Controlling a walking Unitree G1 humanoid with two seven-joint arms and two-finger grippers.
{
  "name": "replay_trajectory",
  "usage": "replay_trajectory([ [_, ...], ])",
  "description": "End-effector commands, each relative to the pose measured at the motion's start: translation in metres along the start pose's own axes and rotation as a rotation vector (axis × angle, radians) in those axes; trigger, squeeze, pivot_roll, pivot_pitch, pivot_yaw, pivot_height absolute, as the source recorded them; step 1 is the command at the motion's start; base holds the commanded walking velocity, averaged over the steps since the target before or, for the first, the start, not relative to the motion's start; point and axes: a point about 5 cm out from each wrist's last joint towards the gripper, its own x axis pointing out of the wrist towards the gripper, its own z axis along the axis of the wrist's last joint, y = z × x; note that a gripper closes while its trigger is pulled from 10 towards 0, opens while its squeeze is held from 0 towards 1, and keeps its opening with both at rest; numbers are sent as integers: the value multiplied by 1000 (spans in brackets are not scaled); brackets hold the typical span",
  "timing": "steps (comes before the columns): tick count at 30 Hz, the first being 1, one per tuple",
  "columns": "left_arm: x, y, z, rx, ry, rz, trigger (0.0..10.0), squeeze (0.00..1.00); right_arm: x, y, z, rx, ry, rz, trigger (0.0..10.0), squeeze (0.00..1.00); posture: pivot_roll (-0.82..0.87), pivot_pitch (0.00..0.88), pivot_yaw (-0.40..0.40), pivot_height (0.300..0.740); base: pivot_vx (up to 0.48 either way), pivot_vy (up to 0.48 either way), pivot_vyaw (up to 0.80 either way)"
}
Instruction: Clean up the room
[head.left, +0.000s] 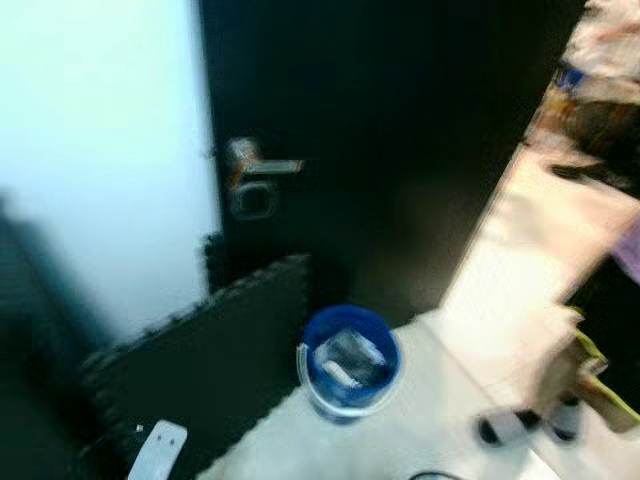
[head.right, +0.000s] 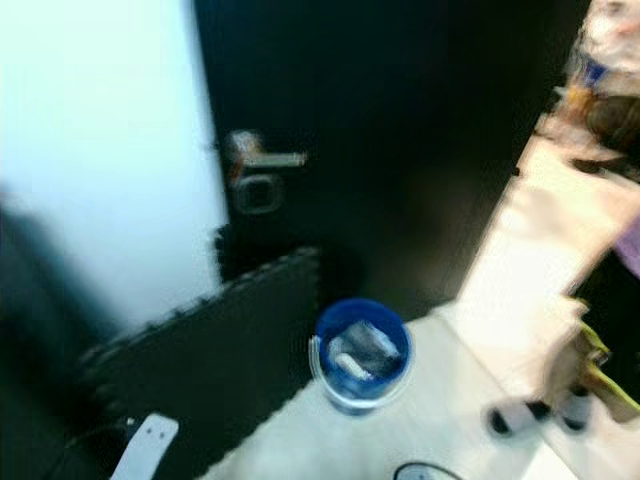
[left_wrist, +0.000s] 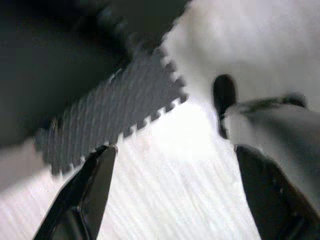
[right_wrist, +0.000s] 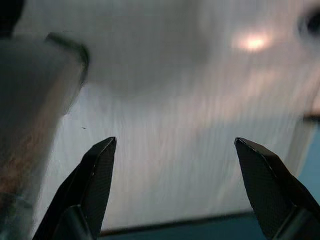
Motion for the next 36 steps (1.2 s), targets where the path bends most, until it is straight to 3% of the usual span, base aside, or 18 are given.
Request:
replay_trajectory([
  [1, 0, -7, -7, -2, 32, -24, 10000, 0, 0, -5, -4, 6, 1, -33, 10000, 0, 114, 0, -86, 740, -379, 0, 0],
  [8, 0, -7, -7, -7, 27, -24, 10000, 0, -1, -13, -9, -11, 38, -48, 10000, 0, 112, 0, -89, 740, -345, 0, -457],
  [10, 0, -7, -6, -15, 23, -23, 10000, 0, -3, -25, -18, -5, 55, -62, 10000, 0, 111, 0, -89, 740, 0, 0, -800],
  [17, 0, -8, -6, -15, 21, -25, 10000, 0, -6, -39, -32, -10, 79, -81, 10000, 0, 110, 0, -88, 740, 0, 0, -800],
  [28, 0, -8, -5, -8, 17, -33, 10000, 0, -2, -19, -18, -19, 70, -58, 10000, 0, 104, 0, -89, 740, 0, 0, -800],
  [36, 0, -8, -4, -2, 12, -34, 10000, 0, -2, -17, -19, -26, 81, -57, 10000, 0, 101, 0, -89, 740, 0, 0, -600],
])
